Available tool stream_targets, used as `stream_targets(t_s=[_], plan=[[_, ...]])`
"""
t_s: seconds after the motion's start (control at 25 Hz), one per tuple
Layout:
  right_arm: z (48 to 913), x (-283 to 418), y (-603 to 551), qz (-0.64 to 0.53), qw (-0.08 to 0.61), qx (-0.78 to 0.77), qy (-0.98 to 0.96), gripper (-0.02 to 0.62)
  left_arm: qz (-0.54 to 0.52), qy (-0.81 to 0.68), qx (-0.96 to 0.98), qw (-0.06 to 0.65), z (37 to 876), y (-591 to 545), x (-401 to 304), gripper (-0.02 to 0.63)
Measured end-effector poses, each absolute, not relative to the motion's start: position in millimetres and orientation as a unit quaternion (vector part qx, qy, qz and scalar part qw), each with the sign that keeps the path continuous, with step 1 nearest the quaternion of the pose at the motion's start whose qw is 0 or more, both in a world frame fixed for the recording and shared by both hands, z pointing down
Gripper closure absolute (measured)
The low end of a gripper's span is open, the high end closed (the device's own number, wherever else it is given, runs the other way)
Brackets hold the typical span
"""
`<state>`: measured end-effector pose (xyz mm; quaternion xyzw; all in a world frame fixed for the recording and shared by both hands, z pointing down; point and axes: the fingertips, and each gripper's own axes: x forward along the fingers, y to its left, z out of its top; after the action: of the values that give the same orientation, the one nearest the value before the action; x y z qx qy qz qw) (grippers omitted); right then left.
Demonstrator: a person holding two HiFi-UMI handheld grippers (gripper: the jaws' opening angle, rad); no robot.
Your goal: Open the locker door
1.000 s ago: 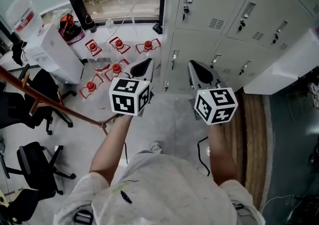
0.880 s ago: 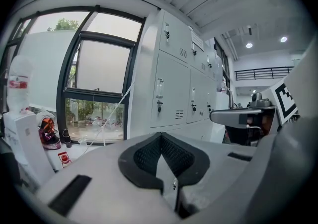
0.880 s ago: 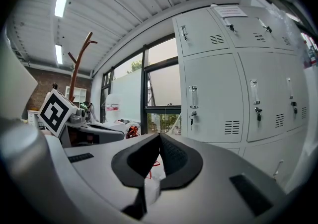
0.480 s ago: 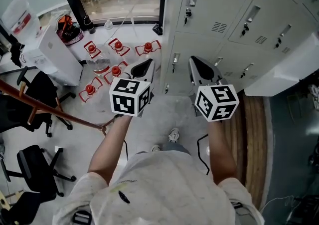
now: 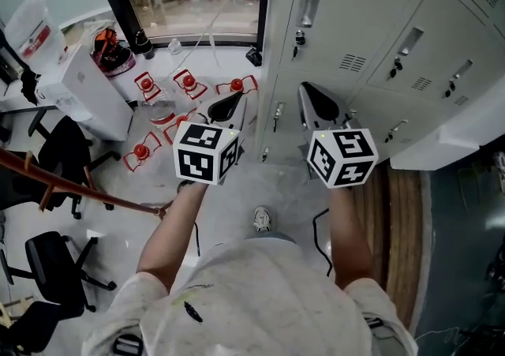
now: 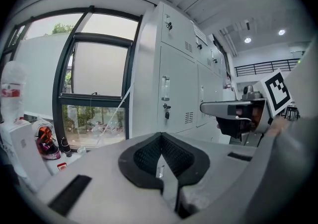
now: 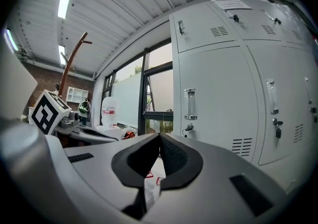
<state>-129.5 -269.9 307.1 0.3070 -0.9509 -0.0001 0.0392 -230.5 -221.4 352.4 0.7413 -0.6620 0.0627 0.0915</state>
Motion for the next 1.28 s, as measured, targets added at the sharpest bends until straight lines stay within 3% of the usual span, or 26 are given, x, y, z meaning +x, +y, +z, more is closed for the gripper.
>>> stream_targets(t_s=[1.08, 1.28], plan=[[269, -181, -392, -0.024, 0.003, 0.269, -0.963, 0.588, 0.054, -0.699, 0.708, 0.078, 339, -341, -266, 0.600], [265, -189, -404, -0.024, 0.003, 0.258, -0.966, 0.518, 0.056, -0.708, 0.699, 0.081, 343, -348, -276, 0.600]])
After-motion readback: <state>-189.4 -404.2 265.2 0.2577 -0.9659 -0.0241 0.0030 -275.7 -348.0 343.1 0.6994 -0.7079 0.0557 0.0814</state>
